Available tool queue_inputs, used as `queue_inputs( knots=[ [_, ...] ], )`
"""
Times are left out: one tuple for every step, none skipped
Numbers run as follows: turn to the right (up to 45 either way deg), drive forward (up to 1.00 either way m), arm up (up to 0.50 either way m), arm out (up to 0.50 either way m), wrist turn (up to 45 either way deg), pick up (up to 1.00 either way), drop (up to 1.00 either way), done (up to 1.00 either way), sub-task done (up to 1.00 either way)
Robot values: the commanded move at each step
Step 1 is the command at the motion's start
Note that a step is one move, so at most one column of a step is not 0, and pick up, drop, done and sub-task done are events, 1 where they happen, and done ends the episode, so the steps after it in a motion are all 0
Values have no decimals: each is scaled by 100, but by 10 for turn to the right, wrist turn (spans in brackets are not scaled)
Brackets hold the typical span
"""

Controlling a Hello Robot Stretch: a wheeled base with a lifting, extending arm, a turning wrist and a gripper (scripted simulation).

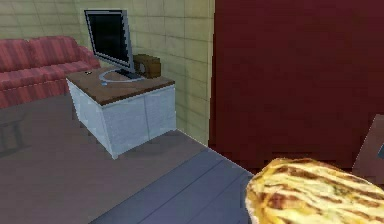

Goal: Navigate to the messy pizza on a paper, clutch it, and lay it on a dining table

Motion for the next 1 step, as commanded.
queue_inputs(
  knots=[
    [0, 0, 0, 0, -90, 0, 0, 0, 0]
  ],
)
